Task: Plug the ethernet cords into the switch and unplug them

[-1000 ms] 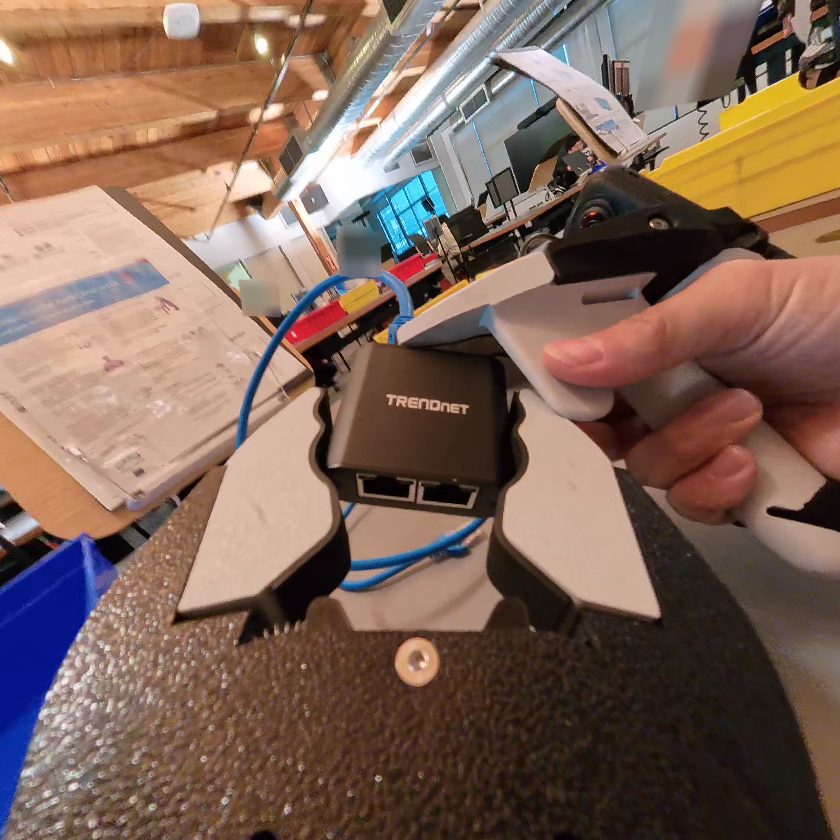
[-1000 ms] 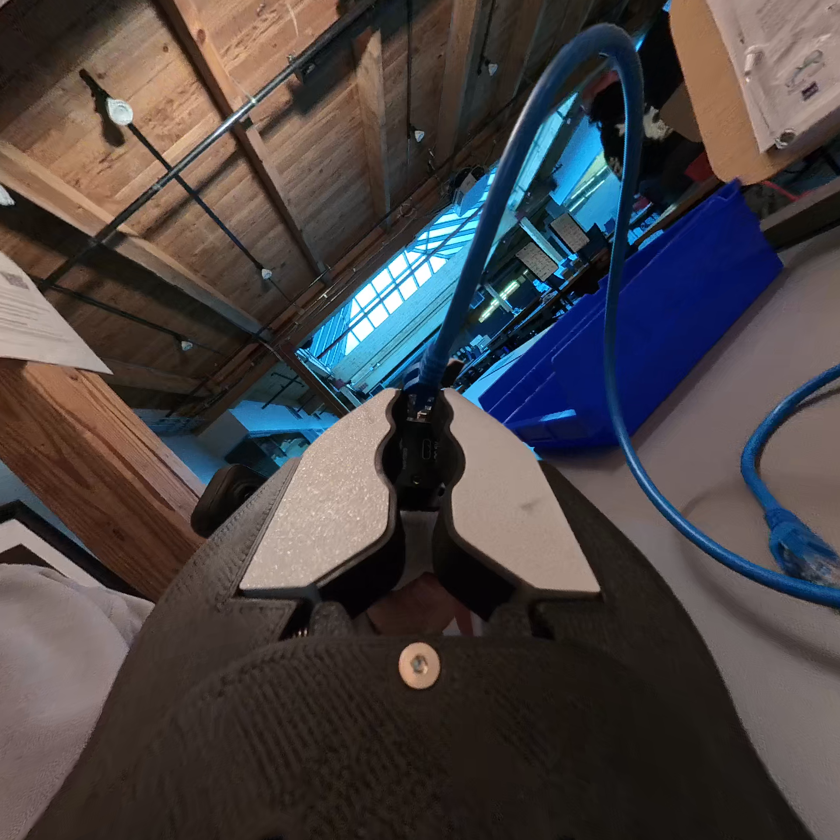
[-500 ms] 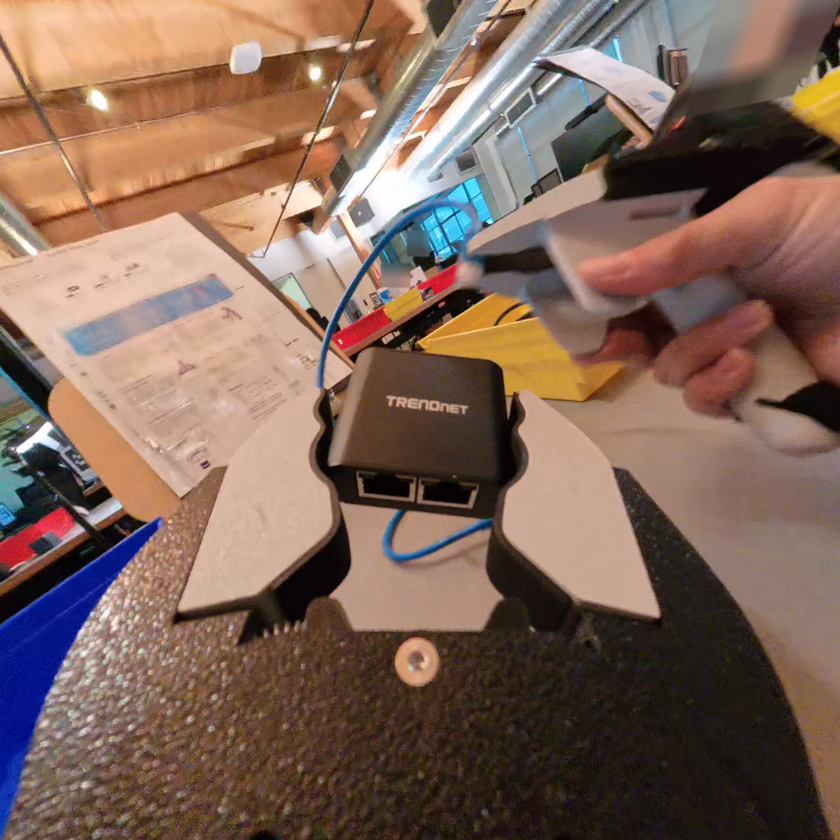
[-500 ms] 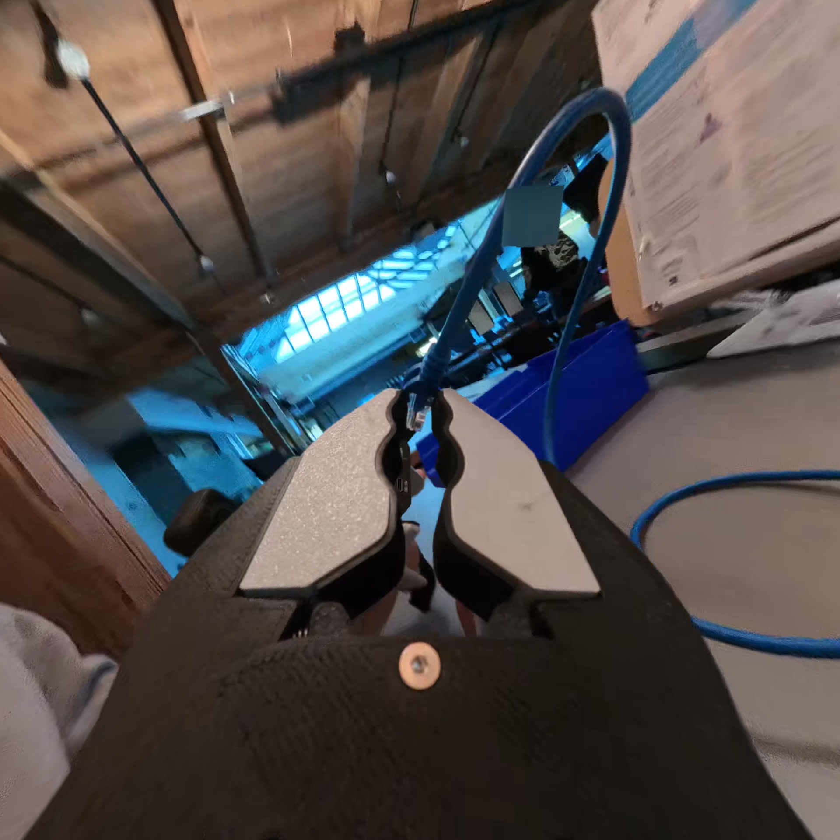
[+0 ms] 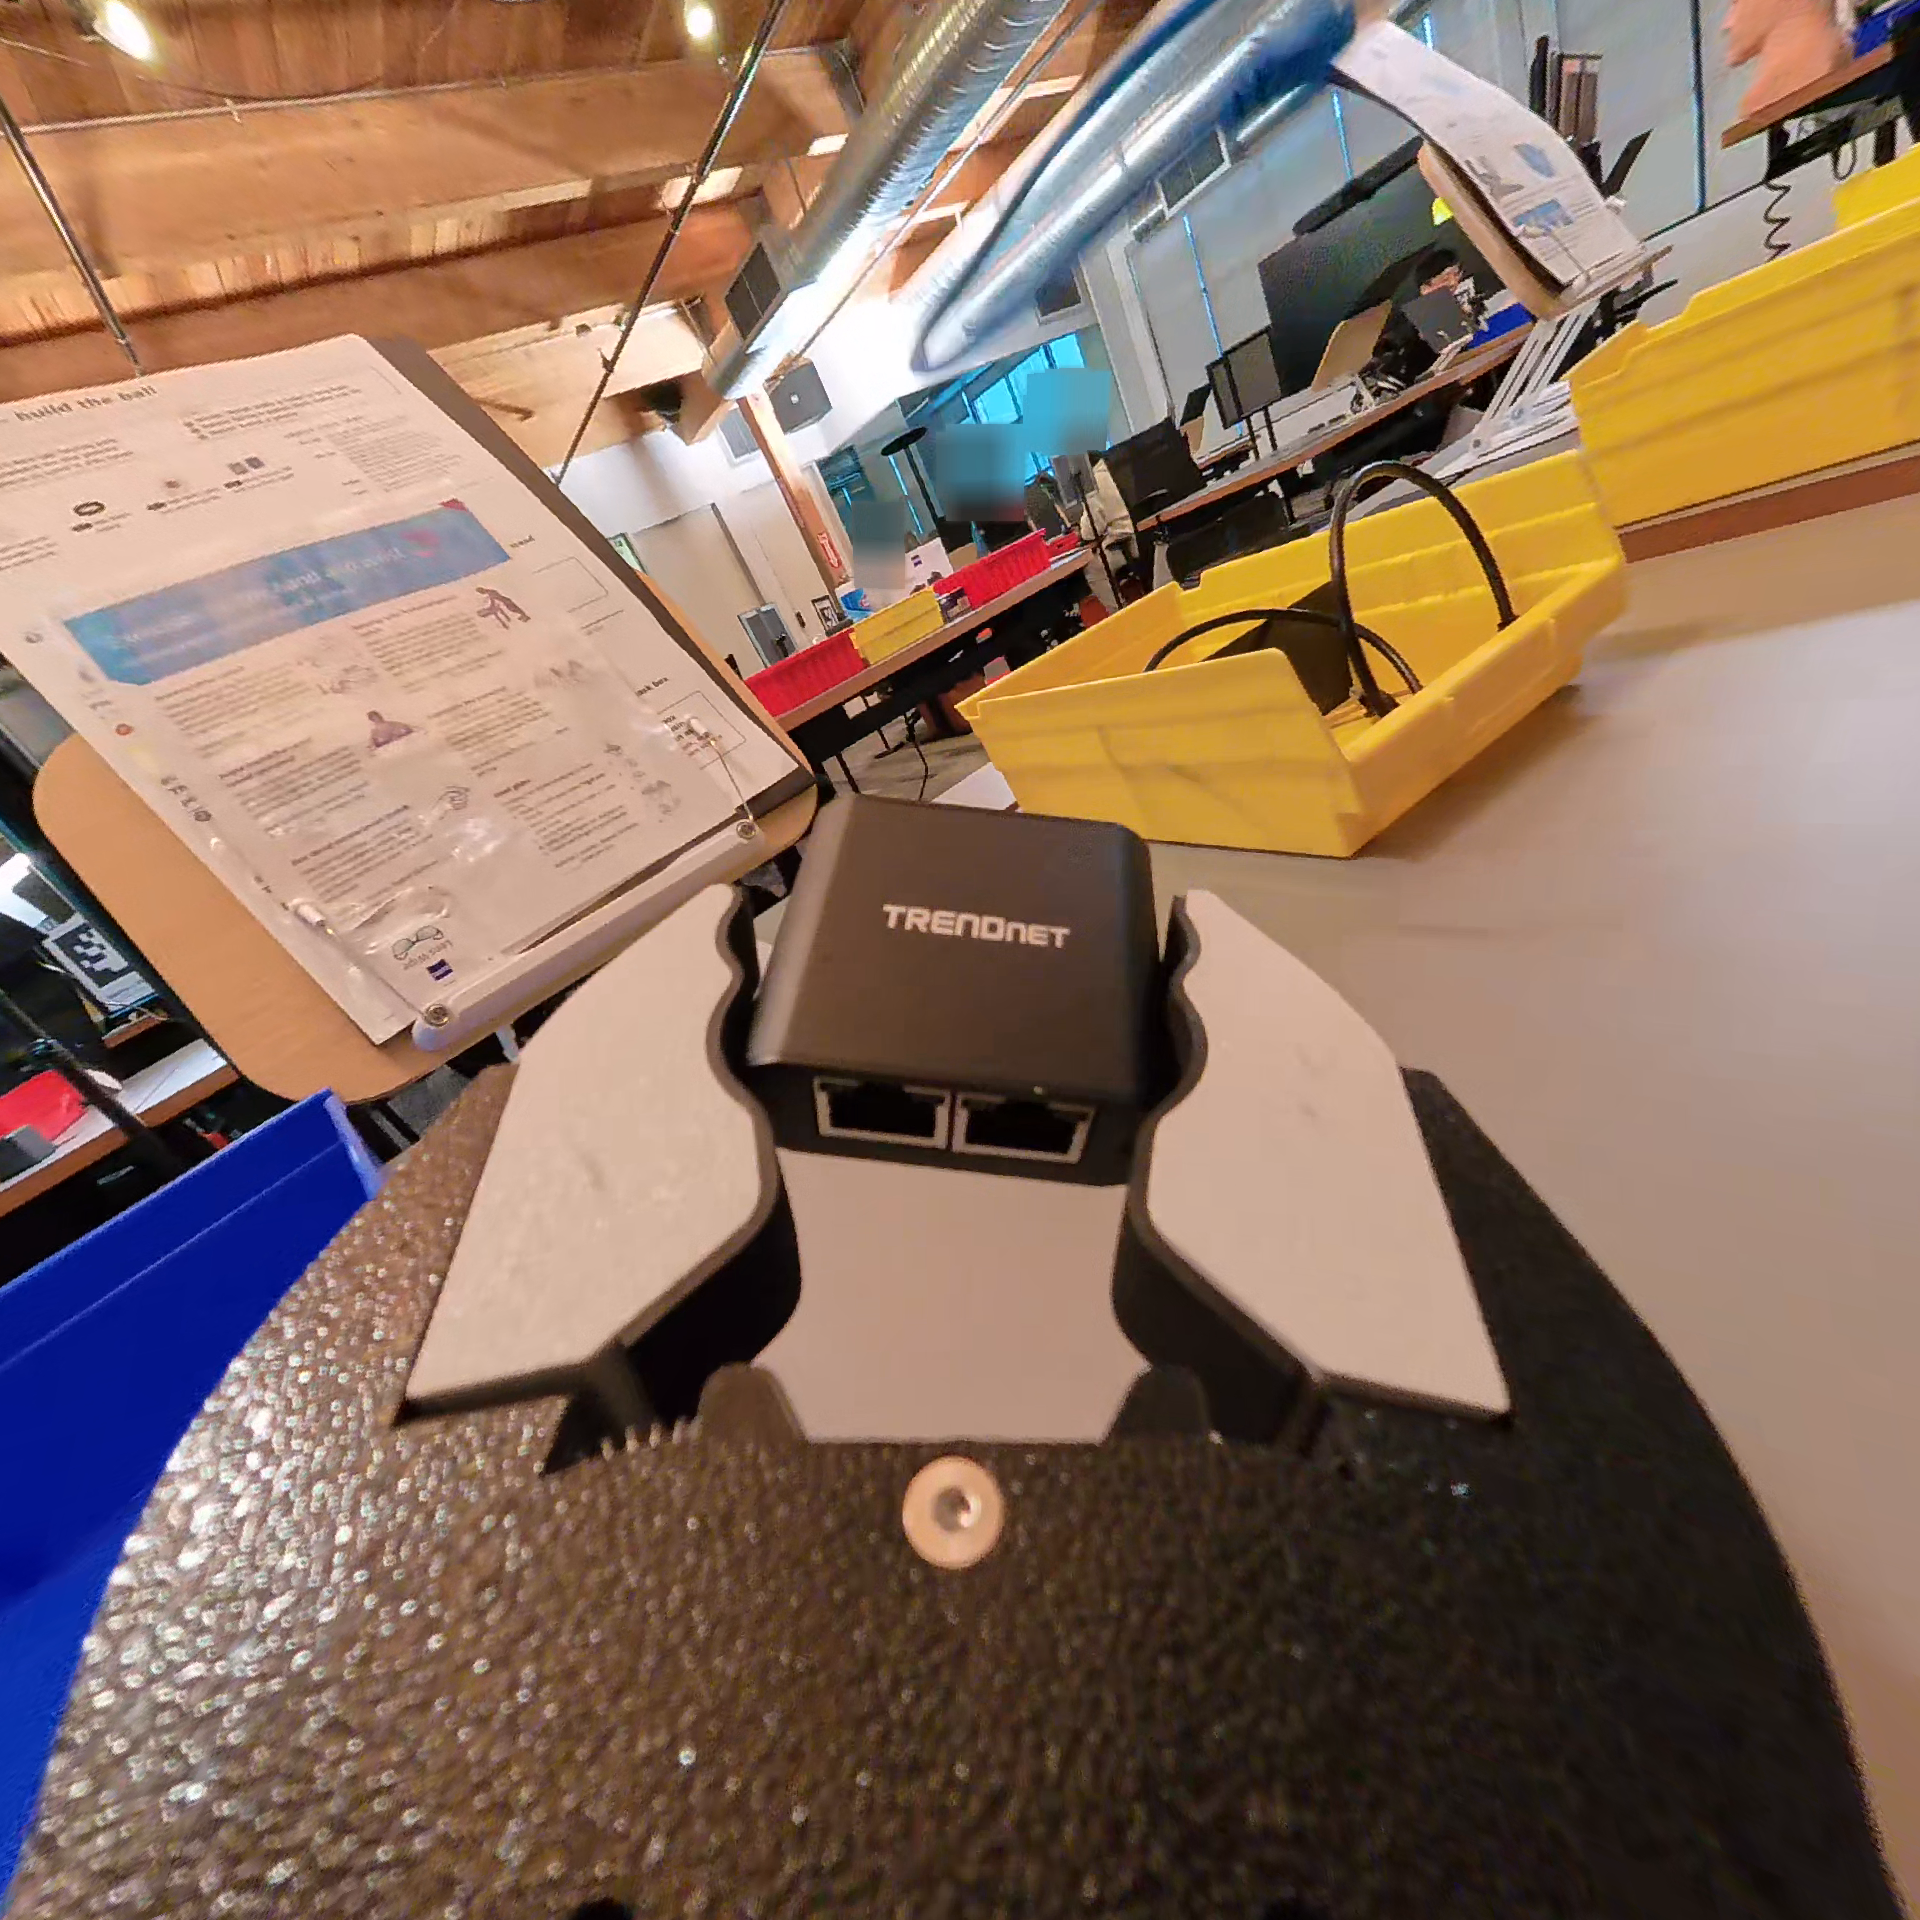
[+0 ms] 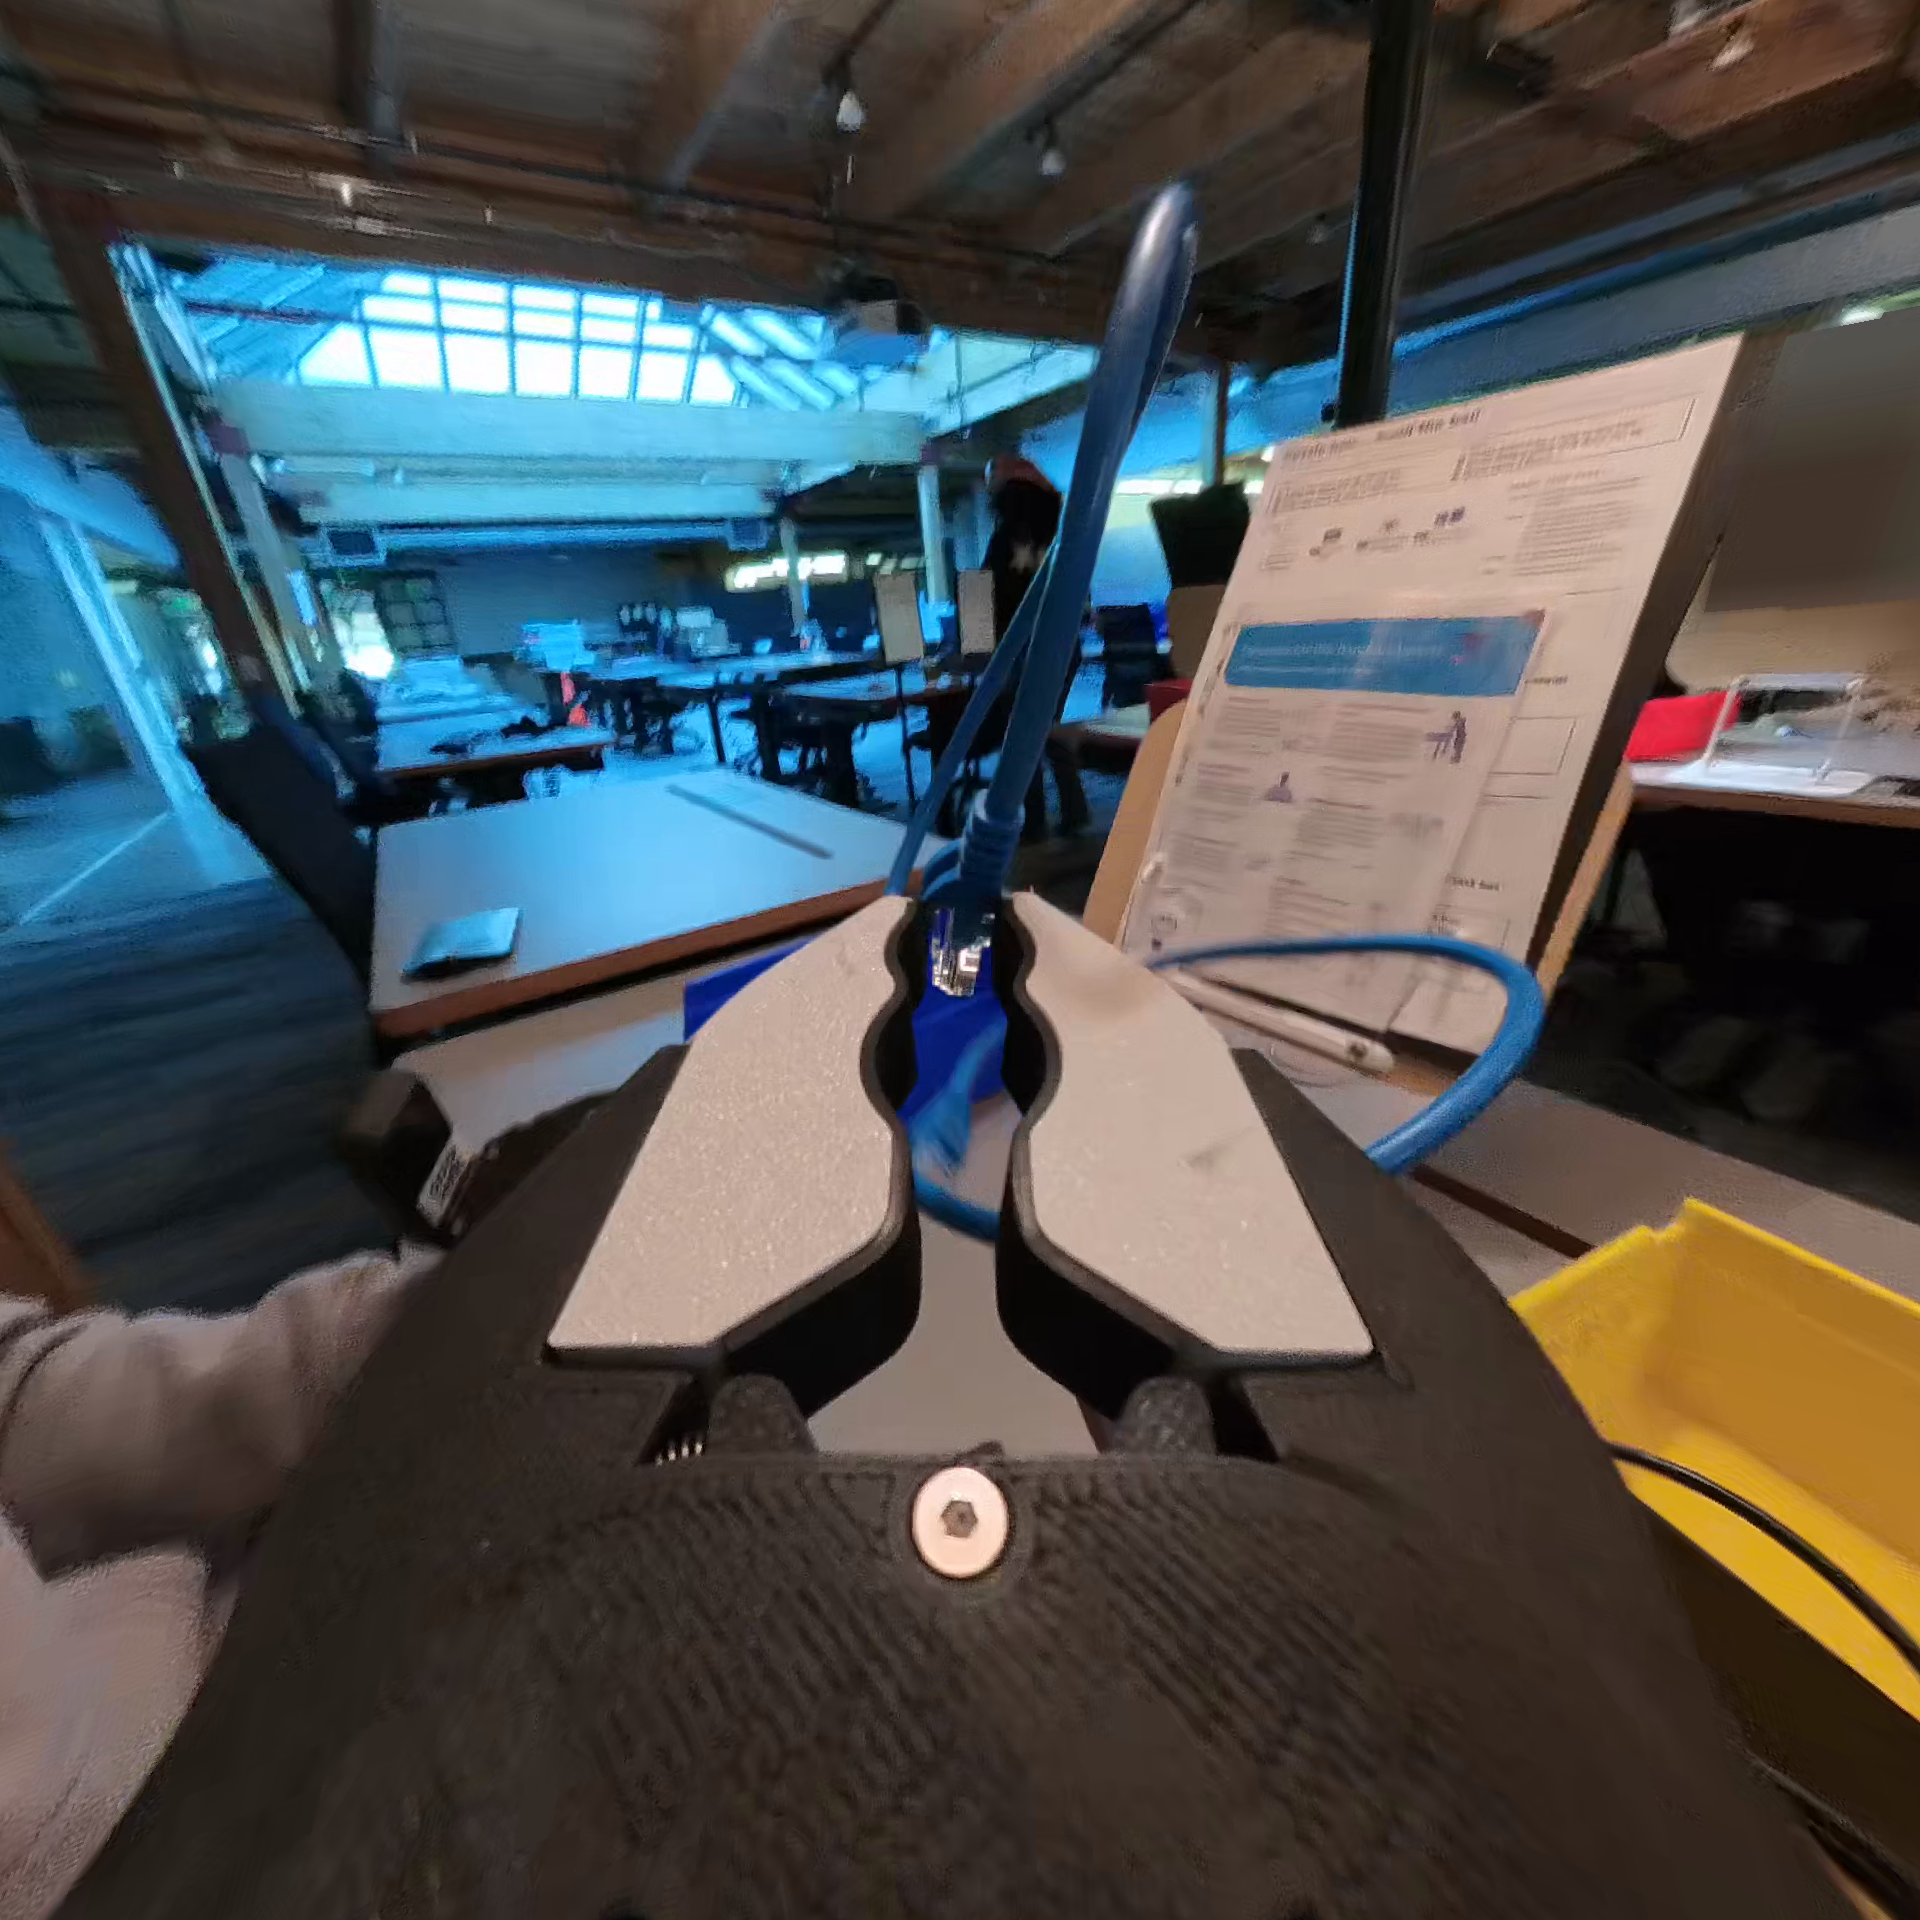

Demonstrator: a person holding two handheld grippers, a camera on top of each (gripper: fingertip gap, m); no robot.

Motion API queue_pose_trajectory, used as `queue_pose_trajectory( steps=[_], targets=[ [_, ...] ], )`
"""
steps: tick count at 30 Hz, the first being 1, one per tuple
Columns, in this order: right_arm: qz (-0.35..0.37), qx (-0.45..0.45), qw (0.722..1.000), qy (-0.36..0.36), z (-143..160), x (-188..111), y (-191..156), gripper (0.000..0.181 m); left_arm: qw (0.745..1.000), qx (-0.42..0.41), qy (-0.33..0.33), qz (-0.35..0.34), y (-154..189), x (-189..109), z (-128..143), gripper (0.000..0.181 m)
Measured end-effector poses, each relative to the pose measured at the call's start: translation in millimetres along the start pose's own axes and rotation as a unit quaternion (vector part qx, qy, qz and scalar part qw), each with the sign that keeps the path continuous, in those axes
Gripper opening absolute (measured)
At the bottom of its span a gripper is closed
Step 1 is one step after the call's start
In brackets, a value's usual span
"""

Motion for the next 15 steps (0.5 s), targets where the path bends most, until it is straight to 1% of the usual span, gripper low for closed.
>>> queue_pose_trajectory(
  steps=[1, 2, 3, 4, 5, 6, 7, 8, 9, 11, 13, 15],
  targets=[
    [-0.017, 0.002, 1.0, -0.023, 0.8, -6.6, 11.4, 0.013, 1.0, 0.0, -0.002, 0.002, 0.4, 0.3, 0.6, 0.074],
    [0.003, -0.006, 0.999, -0.038, 3.6, -14.2, 26.8, 0.013, 1.0, -0.001, -0.004, 0.004, 0.7, 0.4, 1.0, 0.074],
    [0.036, -0.036, 0.997, -0.056, 9.5, -23.0, 43.1, 0.013, 1.0, -0.003, -0.004, 0.006, 0.9, 0.5, 1.4, 0.074],
    [0.046, -0.064, 0.993, -0.084, 19.1, -31.7, 57.1, 0.013, 1.0, -0.006, -0.003, 0.008, 1.2, 0.6, 1.8, 0.074],
    [0.054, -0.061, 0.99, -0.118, 31.7, -40.6, 71.7, 0.013, 1.0, -0.011, -0.003, 0.01, 1.4, 0.8, 2.3, 0.074],
    [0.062, -0.038, 0.987, -0.146, 45.3, -49.2, 85.4, 0.013, 1.0, -0.017, -0.003, 0.011, 1.4, 0.9, 2.8, 0.074],
    [0.058, -0.022, 0.985, -0.162, 59.7, -56.9, 95.5, 0.013, 1.0, -0.022, -0.002, 0.011, 1.2, 1.0, 3.3, 0.074],
    [0.075, -0.009, 0.981, -0.177, 75.1, -64.9, 105.5, 0.013, 1.0, -0.026, -0.001, 0.012, 1.1, 0.9, 3.5, 0.074],
    [0.096, 0.009, 0.975, -0.2, 90.6, -72.2, 113.2, 0.013, 0.999, -0.029, -0.001, 0.013, 0.7, 0.9, 3.7, 0.074],
    [0.102, 0.029, 0.965, -0.241, 115.8, -82.0, 117.6, 0.013, 0.999, -0.031, -0.002, 0.01, -0.2, 0.7, 4.1, 0.074],
    [0.117, 0.036, 0.95, -0.287, 134.2, -87.3, 118.6, 0.013, 0.999, -0.035, -0.004, 0.009, -0.6, 0.6, 5.3, 0.074],
    [0.12, 0.036, 0.938, -0.323, 146.8, -86.3, 117.4, 0.013, 0.999, -0.04, -0.004, 0.011, -0.1, 0.8, 6.6, 0.074]
  ],
)
Point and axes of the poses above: each gripper's, where its closed fingertips meet, x out along the fingers, z out of its underside, y = z × x across the jaws, the point moved 8 cm from there along -x, back along the fingers, and after that the axes turned 6 degrees about -x, right-handed, at the moved point
